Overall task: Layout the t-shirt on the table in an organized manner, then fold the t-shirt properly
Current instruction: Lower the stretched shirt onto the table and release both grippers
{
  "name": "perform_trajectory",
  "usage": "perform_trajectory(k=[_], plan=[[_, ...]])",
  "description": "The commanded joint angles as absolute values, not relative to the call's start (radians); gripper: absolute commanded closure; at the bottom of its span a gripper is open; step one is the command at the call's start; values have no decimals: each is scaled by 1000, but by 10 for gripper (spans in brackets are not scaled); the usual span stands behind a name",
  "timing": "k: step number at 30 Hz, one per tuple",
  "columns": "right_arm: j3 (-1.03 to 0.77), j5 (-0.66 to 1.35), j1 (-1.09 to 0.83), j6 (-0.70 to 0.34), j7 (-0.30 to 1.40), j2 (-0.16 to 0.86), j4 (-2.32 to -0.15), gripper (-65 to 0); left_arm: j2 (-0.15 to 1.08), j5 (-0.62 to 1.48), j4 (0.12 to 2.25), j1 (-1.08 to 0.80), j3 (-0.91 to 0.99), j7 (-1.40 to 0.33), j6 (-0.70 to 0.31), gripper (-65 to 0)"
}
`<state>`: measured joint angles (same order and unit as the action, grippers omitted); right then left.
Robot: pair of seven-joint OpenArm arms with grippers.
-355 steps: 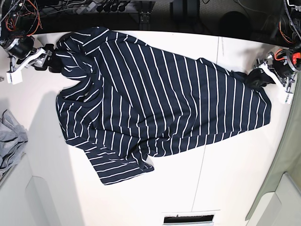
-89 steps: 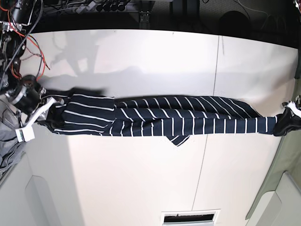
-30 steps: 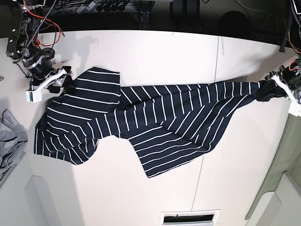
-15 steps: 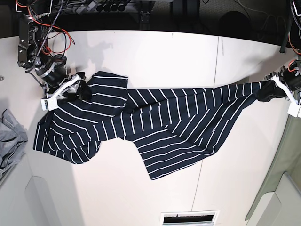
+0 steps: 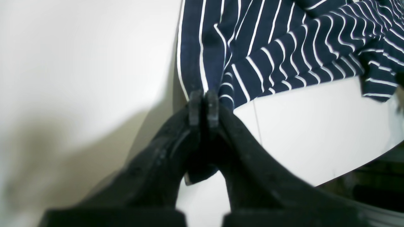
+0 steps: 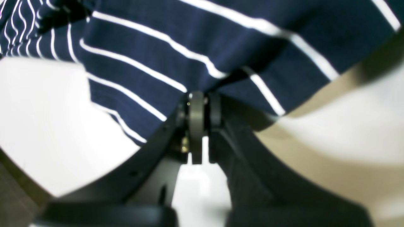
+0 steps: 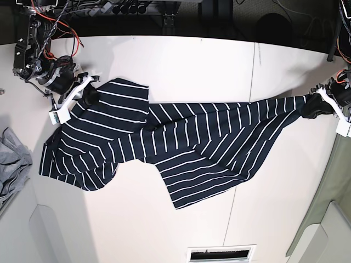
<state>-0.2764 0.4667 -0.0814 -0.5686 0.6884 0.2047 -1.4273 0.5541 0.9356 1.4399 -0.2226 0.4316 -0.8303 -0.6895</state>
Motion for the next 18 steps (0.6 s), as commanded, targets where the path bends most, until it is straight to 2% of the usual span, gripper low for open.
perform_trajectory(k=[1, 5, 13, 18], plan=[[-303, 513, -96, -580, 685, 216, -1477, 0, 593, 953, 1455, -217, 443, -813, -698, 0], [-409, 601, -210, -587, 694, 222, -1644, 0, 616, 1017, 1455, -219, 500, -870, -698, 0], [-589, 707, -416, -591, 744, 236, -1821, 0, 618, 1467, 1455, -248, 633, -1266, -698, 0], [-648, 715, -493, -590, 746, 272, -1819, 0, 618, 1484, 1455, -328, 636, -1322, -698, 0]])
